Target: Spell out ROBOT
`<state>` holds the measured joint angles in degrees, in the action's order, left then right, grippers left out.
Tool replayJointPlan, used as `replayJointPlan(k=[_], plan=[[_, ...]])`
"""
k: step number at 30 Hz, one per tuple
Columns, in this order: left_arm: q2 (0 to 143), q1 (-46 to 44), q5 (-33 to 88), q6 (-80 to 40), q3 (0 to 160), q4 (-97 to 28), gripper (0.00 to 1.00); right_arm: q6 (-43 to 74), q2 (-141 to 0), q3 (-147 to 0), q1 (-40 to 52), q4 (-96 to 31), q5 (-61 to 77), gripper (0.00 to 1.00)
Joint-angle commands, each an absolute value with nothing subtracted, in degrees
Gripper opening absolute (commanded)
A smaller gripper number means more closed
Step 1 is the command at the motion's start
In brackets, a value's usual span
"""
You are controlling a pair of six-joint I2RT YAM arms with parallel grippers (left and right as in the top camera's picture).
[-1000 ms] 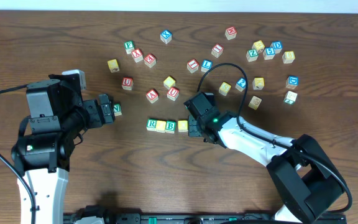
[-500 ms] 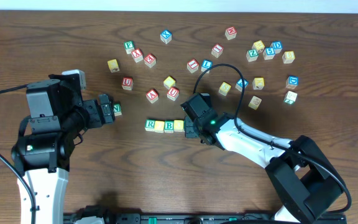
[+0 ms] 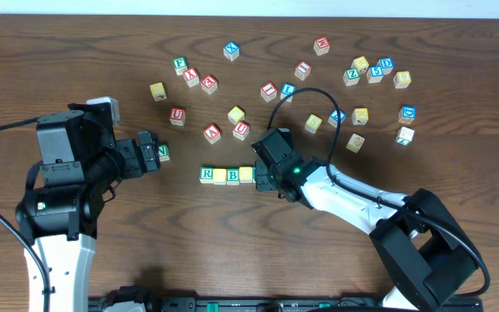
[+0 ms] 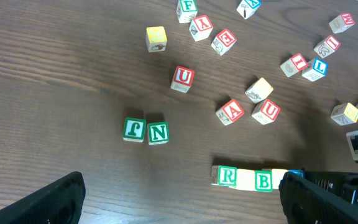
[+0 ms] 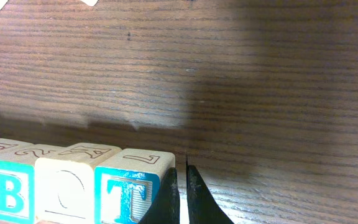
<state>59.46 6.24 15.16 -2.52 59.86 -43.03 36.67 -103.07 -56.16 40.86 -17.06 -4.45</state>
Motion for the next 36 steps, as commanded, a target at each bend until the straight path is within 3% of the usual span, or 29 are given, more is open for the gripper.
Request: replayJointPlan(k=[1,7,27,36], plan=[[59.46,6.46,15.84,-1.74,61.1,-42.83,0.98,36.16,-102.54,-56.23,41.3,-18.11,-7.97,0.01],[59.46,6.46,15.84,-1.74,61.1,-42.83,0.98,37.32,-102.54,-56.23,40.45,-20.82,-16.86,0.01],[59.46,6.46,15.86,-1.74,61.1,-42.85,0.98,39.18,-102.54,-56.47,38.46,-19.92,-16.08,0.01],[59.46,6.46,15.84,-1.74,61.1,-42.85,0.98,33.56,-102.52,-66.08,38.72,-21.69,-17.02,0.01]])
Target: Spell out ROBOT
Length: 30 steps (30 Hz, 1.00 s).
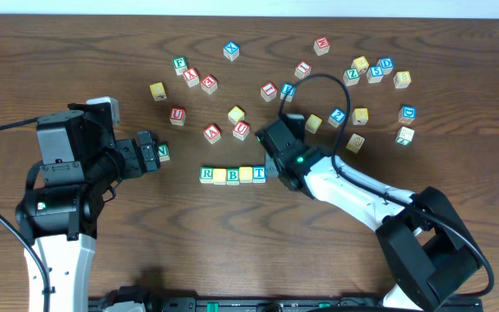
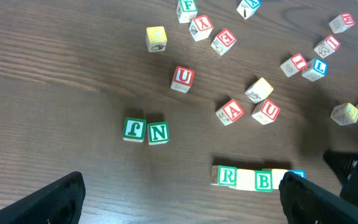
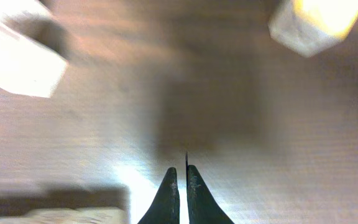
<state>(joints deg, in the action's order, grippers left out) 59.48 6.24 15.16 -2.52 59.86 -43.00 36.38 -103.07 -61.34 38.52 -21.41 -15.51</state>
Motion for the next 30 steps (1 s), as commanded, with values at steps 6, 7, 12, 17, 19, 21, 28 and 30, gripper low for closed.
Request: replayJointPlan(k=[6,7,12,17,19,21,28,30], plan=[[59.46,6.46,15.84,-1.74,61.1,-42.85,0.98,30.46,-102.52,-68.88,39.46,-20.82,-9.34,0.01],[59.46,6.46,15.84,-1.74,61.1,-42.83,0.98,29.71,-102.52,-68.88,39.75,-20.8,-8.36,0.01],[59.46,6.46,15.84,-1.74,61.1,-42.85,0.98,27.99,-102.54,-68.88,40.8,-20.8,-4.62,0.01],[59.46,6.46,15.84,-1.74,61.1,-42.83,0.98,28.21,-102.54,-68.86,42.83,-19.9,-3.9,0.01],[59.46,6.46,15.84,-1.74,61.1,-42.85,0.98,28.21,-102.54,-68.86,43.79,-19.55,-2.55,0.01],[59.46,6.46,15.84,-1.74,61.1,-42.85,0.98,28.21,-102.54,-68.86,44.8,-19.51,-1.96,0.01],[59.46,6.46,15.84,-1.74,61.1,-42.85,0.98,27.99,-102.54,-68.86,49.32,-19.84,-0.67,0.01],[59.46,6.46,15.84,-1.74,61.1,-42.85,0.98,27.99,-102.54,-68.86,50.5,-20.38,-0.69,0.01]])
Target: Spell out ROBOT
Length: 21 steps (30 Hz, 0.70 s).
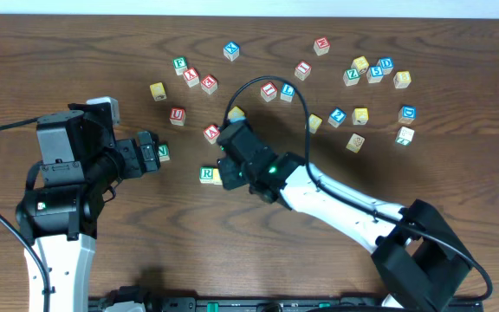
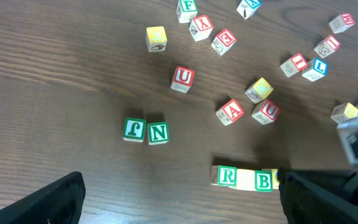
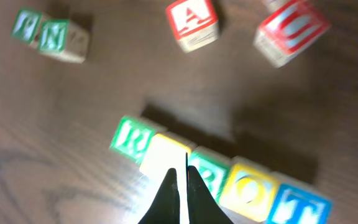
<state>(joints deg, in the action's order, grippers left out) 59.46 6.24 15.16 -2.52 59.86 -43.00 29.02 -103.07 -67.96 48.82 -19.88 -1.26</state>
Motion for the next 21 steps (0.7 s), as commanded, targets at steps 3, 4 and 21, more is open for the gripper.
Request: replayJointPlan(k=[3,4,21], plan=[[59.46,6.46,15.84,-1.74,61.1,-42.83,0.98,28.01,-102.54,-68.86,51.92,-22.35,-0.97,0.01],[59.46,6.46,15.84,-1.74,61.1,-42.83,0.98,28.01,-102.54,-68.86,52.03,-22.74,-1.1,0.01],[59.46,6.46,15.86,-1.74,61.1,-42.83,0.98,29.41,-102.56,-66.96,52.18,-29.43,-3.09,0.01]])
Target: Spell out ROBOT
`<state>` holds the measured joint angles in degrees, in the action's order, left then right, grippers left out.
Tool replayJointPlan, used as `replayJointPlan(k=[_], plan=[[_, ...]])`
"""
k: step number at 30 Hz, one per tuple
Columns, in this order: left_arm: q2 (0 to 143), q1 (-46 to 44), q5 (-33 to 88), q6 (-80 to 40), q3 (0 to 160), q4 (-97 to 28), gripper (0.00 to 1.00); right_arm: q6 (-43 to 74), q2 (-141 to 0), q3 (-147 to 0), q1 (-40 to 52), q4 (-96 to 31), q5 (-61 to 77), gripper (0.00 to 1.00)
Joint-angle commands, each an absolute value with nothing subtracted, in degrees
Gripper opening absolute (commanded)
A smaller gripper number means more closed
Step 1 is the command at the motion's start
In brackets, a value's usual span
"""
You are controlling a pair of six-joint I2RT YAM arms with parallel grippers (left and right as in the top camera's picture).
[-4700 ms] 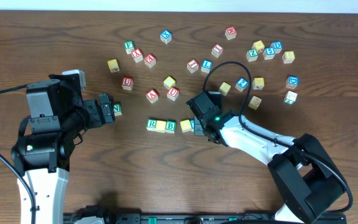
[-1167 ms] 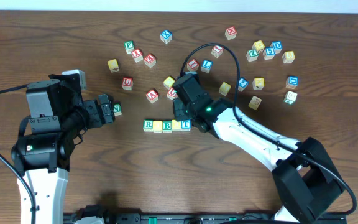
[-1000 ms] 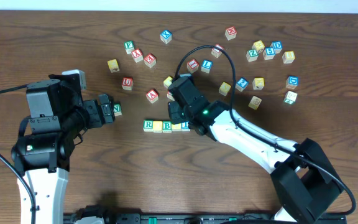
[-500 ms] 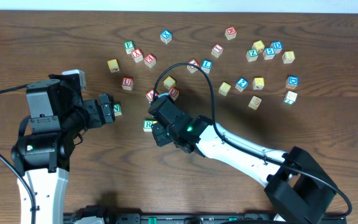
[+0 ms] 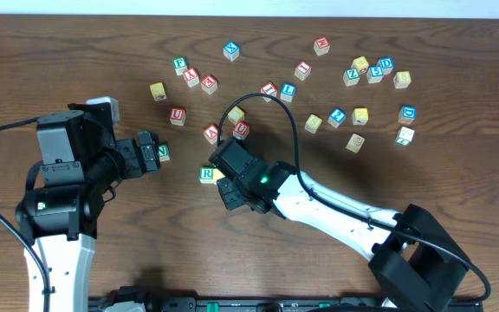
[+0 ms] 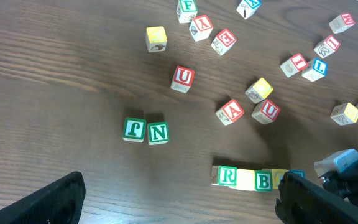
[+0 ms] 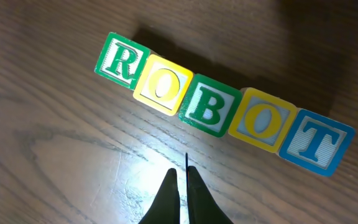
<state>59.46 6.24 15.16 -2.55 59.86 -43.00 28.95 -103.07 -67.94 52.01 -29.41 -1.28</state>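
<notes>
Five letter blocks lie in a touching row reading ROBOT: green R (image 7: 118,60), yellow O (image 7: 163,84), green B (image 7: 210,106), yellow O (image 7: 263,119), blue T (image 7: 316,140). My right gripper (image 7: 182,175) is shut with nothing in it, above the table just in front of the row's middle. In the overhead view the right gripper (image 5: 236,186) covers most of the row; only the R (image 5: 206,174) shows. My left gripper (image 6: 179,202) stands open and empty to the left of the row, and the R (image 6: 227,176) and B (image 6: 264,181) show in its view.
Green J and N blocks (image 6: 145,130) lie left of the row by the left gripper (image 5: 150,154). Red U (image 6: 182,78), A (image 6: 232,112) and another U (image 6: 267,111) lie just behind the row. Several more loose blocks (image 5: 371,71) are scattered across the back and right.
My right gripper, still shut, has moved from over the left part of the row to a spot in front of its middle. The row and the left arm have not moved.
My right gripper was shut low beside the T at the row's right end. Then it was behind and right of the row, then over the row's left part, and now in front of it. The five-block row stayed put; the left arm never moved.
</notes>
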Motion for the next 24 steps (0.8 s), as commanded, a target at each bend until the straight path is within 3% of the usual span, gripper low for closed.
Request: replayJointPlan(k=[1,24], plan=[[59.46,6.46,15.84,-1.74,61.1,-42.85,0.98,29.56,-102.56,-66.63,52.18,-29.3,-3.07,0.01],[59.46,6.46,15.84,-1.74,61.1,-42.85,0.98,30.2,-106.56,-63.99,53.36,-23.53,-3.05,0.01]])
